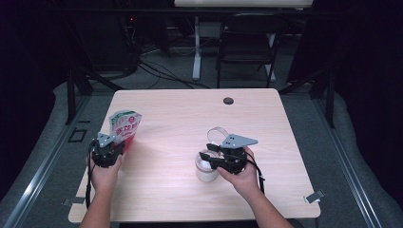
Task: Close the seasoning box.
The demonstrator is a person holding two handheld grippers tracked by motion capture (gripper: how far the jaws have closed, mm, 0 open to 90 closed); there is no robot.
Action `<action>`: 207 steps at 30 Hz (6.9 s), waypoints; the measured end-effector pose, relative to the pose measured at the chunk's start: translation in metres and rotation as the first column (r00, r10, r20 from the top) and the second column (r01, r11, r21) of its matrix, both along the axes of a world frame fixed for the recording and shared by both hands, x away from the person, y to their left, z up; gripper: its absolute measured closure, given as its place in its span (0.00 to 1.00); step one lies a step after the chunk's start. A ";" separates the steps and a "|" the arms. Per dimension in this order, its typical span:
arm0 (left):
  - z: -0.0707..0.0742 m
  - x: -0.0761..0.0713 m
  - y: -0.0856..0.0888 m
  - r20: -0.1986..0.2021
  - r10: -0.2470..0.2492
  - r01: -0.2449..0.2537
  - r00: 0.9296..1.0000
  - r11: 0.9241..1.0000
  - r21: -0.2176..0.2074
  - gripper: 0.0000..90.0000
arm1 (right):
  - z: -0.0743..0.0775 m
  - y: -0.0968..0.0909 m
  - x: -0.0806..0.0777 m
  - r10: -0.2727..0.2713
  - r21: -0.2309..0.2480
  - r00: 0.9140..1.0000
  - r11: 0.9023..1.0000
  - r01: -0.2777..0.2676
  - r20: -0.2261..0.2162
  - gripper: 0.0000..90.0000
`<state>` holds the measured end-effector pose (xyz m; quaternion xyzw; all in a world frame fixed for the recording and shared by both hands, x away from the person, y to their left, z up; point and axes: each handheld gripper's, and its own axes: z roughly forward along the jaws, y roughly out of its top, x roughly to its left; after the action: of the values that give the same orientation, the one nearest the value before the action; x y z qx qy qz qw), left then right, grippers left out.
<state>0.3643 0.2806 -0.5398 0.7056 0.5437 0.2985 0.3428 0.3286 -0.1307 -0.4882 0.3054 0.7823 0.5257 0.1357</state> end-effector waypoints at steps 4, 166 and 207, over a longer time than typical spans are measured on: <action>-0.003 0.002 0.001 -0.022 0.010 -0.010 1.000 1.000 -0.011 0.91 | 0.000 0.000 0.000 -0.004 0.003 1.000 1.000 0.004 0.001 0.61; 0.032 -0.046 -0.131 0.037 -0.488 0.487 0.872 0.873 0.019 0.71 | 0.020 -0.097 0.012 -0.334 0.034 0.942 0.942 0.335 -0.030 0.91; 0.069 -0.023 -0.179 0.026 -0.547 0.547 0.837 0.834 -0.074 1.00 | -0.009 -0.065 0.034 -0.234 -0.014 0.967 0.972 0.234 -0.101 0.94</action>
<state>0.3412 0.1015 -0.4705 0.8168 0.3301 0.1682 0.4422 0.3621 -0.1960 -0.4969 0.4217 0.7472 0.4891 0.1568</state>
